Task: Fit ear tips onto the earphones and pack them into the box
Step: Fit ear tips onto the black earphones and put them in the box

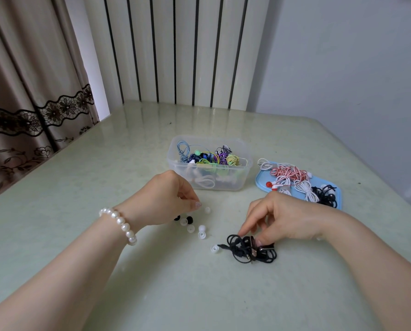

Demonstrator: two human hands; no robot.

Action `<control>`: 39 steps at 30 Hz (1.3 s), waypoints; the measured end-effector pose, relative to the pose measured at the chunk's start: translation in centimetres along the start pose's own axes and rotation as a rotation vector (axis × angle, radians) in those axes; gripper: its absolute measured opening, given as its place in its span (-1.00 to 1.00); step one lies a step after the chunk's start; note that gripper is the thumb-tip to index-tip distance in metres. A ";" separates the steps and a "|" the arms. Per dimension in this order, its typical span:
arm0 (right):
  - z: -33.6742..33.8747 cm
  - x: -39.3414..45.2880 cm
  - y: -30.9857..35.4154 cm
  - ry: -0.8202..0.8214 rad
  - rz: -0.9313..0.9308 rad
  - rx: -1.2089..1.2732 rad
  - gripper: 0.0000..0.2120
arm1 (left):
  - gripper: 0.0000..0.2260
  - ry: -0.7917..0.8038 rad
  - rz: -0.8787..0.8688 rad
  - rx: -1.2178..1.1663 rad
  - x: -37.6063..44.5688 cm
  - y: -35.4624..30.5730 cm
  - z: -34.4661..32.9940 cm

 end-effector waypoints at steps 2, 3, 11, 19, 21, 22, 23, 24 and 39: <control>0.0 -0.1 0.1 -0.004 0.010 0.016 -0.73 | -0.93 0.000 0.002 0.003 0.0 0.0 0.0; 0.1 -0.1 0.2 -0.014 0.014 0.014 -0.76 | -0.94 0.001 0.001 -0.002 0.0 0.0 0.0; 0.5 -0.4 0.5 -0.070 -0.061 0.030 -0.95 | -0.94 0.008 -0.007 0.006 0.0 -0.2 -0.2; -1.7 -0.6 1.3 0.081 -0.134 -0.141 -0.83 | -0.94 0.017 -0.009 0.000 0.1 -0.1 -0.3; -1.7 -0.6 1.7 0.063 -0.114 -0.140 -0.84 | -0.95 0.018 -0.005 0.002 0.1 -0.1 -0.3; -1.5 -0.6 1.9 0.033 -0.102 -0.135 -0.85 | -0.95 0.017 -0.003 0.003 0.1 -0.1 -0.3; -1.1 -0.7 2.0 -0.002 -0.092 -0.126 -0.84 | -0.95 0.017 -0.001 0.004 0.1 -0.1 -0.2; -0.7 -0.7 2.1 -0.041 -0.084 -0.117 -0.84 | -0.95 0.017 -0.002 0.002 0.1 -0.1 -0.2; 5.2 -2.2 0.8 -0.612 0.084 0.520 -0.73 | -0.76 0.062 0.032 0.032 -0.1 0.4 0.7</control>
Point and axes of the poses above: each hand's wrist, its own x-axis towards the middle knuckle, its own z-axis out of the back of the hand, y = z × x, the point moved 7 cm from there along x, towards the middle knuckle, and after that the axes turned 2 degrees about -z, right-handed, at the moved point
